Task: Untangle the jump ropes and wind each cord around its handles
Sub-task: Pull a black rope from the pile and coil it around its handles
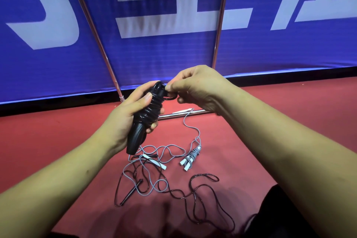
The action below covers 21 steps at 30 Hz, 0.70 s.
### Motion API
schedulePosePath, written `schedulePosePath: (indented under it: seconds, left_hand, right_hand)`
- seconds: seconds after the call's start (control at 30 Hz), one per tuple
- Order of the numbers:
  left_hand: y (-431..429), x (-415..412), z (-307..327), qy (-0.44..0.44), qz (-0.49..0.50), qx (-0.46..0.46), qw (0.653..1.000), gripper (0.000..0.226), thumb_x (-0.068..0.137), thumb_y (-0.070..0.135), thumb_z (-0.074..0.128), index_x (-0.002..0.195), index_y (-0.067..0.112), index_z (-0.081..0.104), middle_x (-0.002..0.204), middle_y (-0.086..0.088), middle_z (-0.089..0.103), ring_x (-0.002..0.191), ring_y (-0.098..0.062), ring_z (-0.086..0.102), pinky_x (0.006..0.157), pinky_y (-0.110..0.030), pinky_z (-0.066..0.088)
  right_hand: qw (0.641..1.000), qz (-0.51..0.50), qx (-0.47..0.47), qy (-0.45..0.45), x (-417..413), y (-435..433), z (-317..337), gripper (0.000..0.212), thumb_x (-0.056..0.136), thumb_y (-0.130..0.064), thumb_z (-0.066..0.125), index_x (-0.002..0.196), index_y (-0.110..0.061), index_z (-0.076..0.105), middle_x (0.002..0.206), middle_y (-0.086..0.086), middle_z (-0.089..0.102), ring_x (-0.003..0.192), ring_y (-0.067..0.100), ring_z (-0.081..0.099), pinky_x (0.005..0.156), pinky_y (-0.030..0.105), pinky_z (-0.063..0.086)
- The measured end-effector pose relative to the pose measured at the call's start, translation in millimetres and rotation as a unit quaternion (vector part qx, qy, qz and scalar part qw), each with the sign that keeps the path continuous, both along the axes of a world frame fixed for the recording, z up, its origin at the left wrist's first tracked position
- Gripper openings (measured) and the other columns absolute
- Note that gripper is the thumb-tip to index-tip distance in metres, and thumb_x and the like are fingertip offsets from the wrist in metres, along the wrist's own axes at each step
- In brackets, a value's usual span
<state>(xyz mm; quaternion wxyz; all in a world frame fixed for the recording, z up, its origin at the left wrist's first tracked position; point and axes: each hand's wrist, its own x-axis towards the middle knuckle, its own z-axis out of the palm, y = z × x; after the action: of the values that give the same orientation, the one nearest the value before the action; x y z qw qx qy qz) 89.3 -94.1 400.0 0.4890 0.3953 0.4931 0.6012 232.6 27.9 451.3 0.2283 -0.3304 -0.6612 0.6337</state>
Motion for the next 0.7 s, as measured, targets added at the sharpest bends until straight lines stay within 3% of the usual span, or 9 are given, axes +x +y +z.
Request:
schedulePosePath:
  seconds: [0.13, 0.37, 0.43, 0.5, 0.53, 0.63, 0.7]
  left_hand:
    - [-1, -2, 0, 0.025, -0.007, -0.005, 1.0, 0.045, 0.087, 0.031, 0.055, 0.132, 0.029, 0.057, 0.087, -0.019, 0.062, 0.056, -0.025, 0.05, 0.047, -0.026, 0.04]
    - [-4, -11, 7, 0.171, -0.017, -0.024, 0.985, 0.041, 0.087, 0.031, 0.055, 0.127, 0.038, 0.061, 0.087, -0.008, 0.063, 0.071, -0.025, 0.051, 0.051, -0.027, 0.046]
    - [-4, -12, 10, 0.162, -0.018, -0.018, 0.986, 0.04, 0.086, 0.03, 0.055, 0.125, 0.039, 0.062, 0.087, -0.008, 0.063, 0.074, -0.026, 0.052, 0.051, -0.027, 0.045]
    - [-5, -12, 12, 0.143, -0.018, -0.01, 0.99, 0.042, 0.086, 0.029, 0.054, 0.127, 0.036, 0.06, 0.085, -0.01, 0.062, 0.07, -0.023, 0.053, 0.049, -0.027, 0.044]
    - [-6, -12, 13, 0.139, -0.016, -0.007, 0.99, 0.043, 0.086, 0.028, 0.054, 0.128, 0.034, 0.058, 0.084, -0.012, 0.062, 0.066, -0.022, 0.053, 0.048, -0.027, 0.043]
    - [-4, -13, 12, 0.111, -0.005, -0.007, 0.994, 0.039, 0.087, 0.03, 0.054, 0.125, 0.031, 0.051, 0.08, -0.017, 0.061, 0.057, -0.023, 0.052, 0.049, -0.028, 0.041]
    - [-3, -15, 12, 0.091, -0.003, -0.012, 0.996, 0.033, 0.087, 0.032, 0.053, 0.119, 0.028, 0.05, 0.08, -0.02, 0.061, 0.051, -0.025, 0.049, 0.047, -0.028, 0.039]
  right_hand:
    - [1.0, 0.001, -0.007, -0.026, -1, 2, 0, 0.016, 0.076, 0.008, 0.07, 0.063, 0.001, 0.065, 0.072, 0.024, 0.064, 0.071, 0.029, 0.054, 0.056, 0.031, 0.044]
    - [0.999, -0.02, 0.015, -0.022, -10, -5, -9, 0.013, 0.077, 0.009, 0.069, 0.068, 0.002, 0.064, 0.071, 0.023, 0.065, 0.069, 0.028, 0.062, 0.058, 0.03, 0.047]
    - [1.0, -0.013, 0.013, 0.016, -10, -6, -12, 0.011, 0.081, 0.008, 0.069, 0.087, 0.002, 0.064, 0.072, 0.02, 0.065, 0.067, 0.025, 0.064, 0.057, 0.029, 0.047]
    - [0.999, 0.005, 0.008, 0.039, -9, -7, -13, 0.028, 0.084, 0.007, 0.068, 0.11, -0.001, 0.062, 0.072, 0.016, 0.065, 0.065, 0.02, 0.064, 0.057, 0.028, 0.046]
    - [0.999, 0.018, 0.029, 0.035, -8, -7, -13, 0.027, 0.086, 0.005, 0.067, 0.112, -0.001, 0.064, 0.073, 0.015, 0.066, 0.065, 0.017, 0.063, 0.057, 0.027, 0.045]
    - [0.992, 0.027, 0.121, 0.006, -6, -10, -11, 0.006, 0.089, -0.004, 0.066, 0.092, -0.002, 0.071, 0.073, 0.01, 0.067, 0.052, 0.006, 0.054, 0.05, 0.019, 0.04]
    - [0.99, 0.001, 0.138, 0.02, -6, -14, -12, 0.008, 0.089, -0.008, 0.068, 0.082, -0.005, 0.067, 0.073, 0.011, 0.068, 0.049, 0.007, 0.05, 0.049, 0.018, 0.038]
